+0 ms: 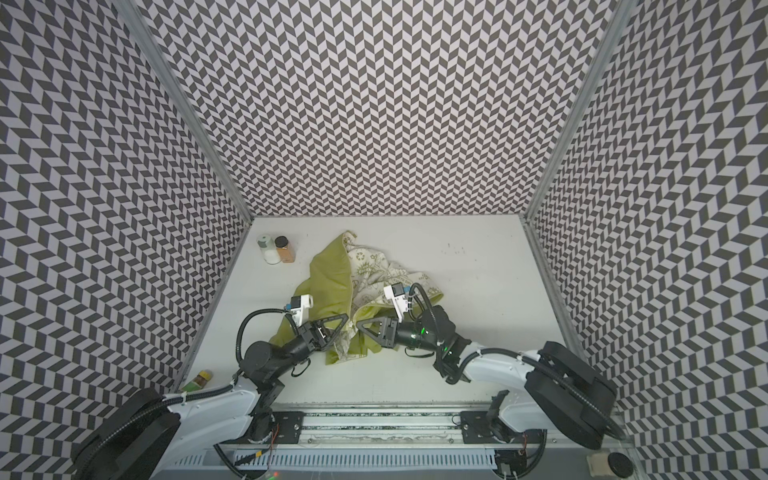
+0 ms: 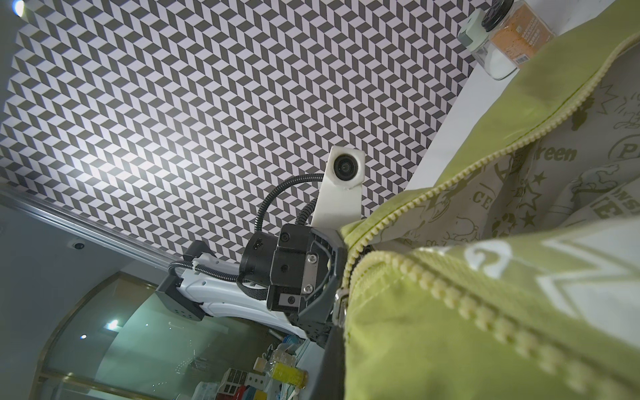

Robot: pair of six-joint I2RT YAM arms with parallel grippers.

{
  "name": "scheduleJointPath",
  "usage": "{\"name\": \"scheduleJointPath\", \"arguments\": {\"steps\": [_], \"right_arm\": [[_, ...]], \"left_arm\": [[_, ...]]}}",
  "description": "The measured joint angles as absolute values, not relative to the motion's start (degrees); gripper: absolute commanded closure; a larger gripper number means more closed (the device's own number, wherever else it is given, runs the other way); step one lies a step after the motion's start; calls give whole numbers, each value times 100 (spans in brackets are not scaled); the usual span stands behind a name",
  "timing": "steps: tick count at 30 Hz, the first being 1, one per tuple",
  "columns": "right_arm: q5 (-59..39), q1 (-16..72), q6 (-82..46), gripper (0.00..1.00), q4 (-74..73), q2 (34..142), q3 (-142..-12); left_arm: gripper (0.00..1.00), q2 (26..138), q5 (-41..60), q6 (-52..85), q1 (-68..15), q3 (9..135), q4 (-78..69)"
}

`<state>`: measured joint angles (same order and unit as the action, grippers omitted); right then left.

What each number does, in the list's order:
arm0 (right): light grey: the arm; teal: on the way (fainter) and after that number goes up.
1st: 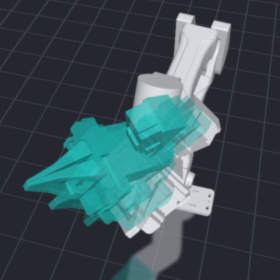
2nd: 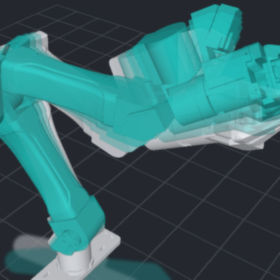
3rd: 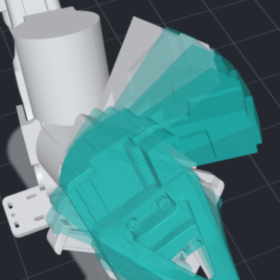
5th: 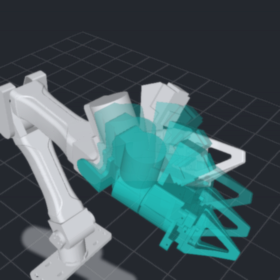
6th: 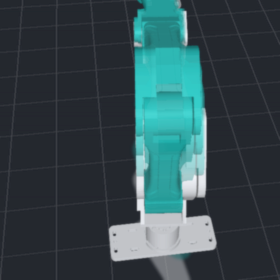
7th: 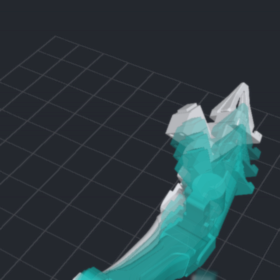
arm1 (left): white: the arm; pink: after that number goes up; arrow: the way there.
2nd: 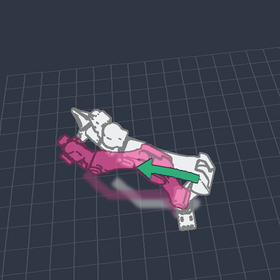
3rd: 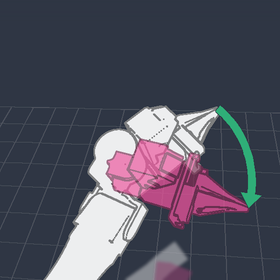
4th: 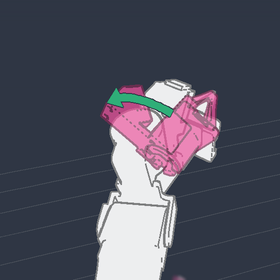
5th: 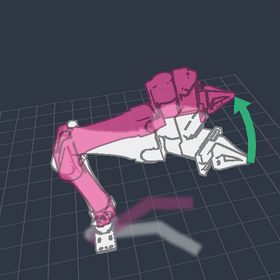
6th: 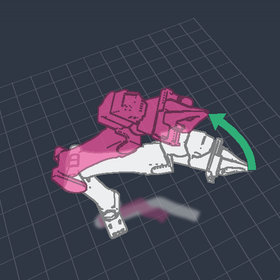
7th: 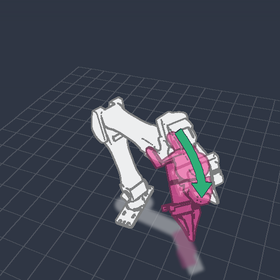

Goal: Zip up the jacket

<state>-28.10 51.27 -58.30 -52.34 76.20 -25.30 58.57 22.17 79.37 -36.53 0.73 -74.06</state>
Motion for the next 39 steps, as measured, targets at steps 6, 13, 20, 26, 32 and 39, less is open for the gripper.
{"name": "scheduleJointPath", "arguments": {"steps": [6, 13, 20, 26, 32, 39], "right_arm": [[-2803, 5164, -5828, 100, -5282, 7690, -2532], [-2790, 5240, -5822, 100, -5282, 7800, -2536], [-2757, 5315, -5819, 100, -5304, 7804, -2556], [-2644, 5417, -5808, 100, -5325, 7865, -2558], [-2447, 5572, -5732, 100, -5306, 7876, -2563], [-2008, 5854, -5393, 93, -5013, 7878, -2611]], "left_arm": [[100, 5854, 2215, 7972, -3618, 73, -7415], [100, 5850, 2198, 8038, -3555, 73, -7415], [100, 5815, 2200, 8068, -3481, 73, -7413], [100, 5725, 2224, 8068, -3435, 71, -7332], [100, 5527, 2237, 8044, -3409, 71, -7057], [100, 5142, 2237, 7907, -3409, 71, -6473]]}}
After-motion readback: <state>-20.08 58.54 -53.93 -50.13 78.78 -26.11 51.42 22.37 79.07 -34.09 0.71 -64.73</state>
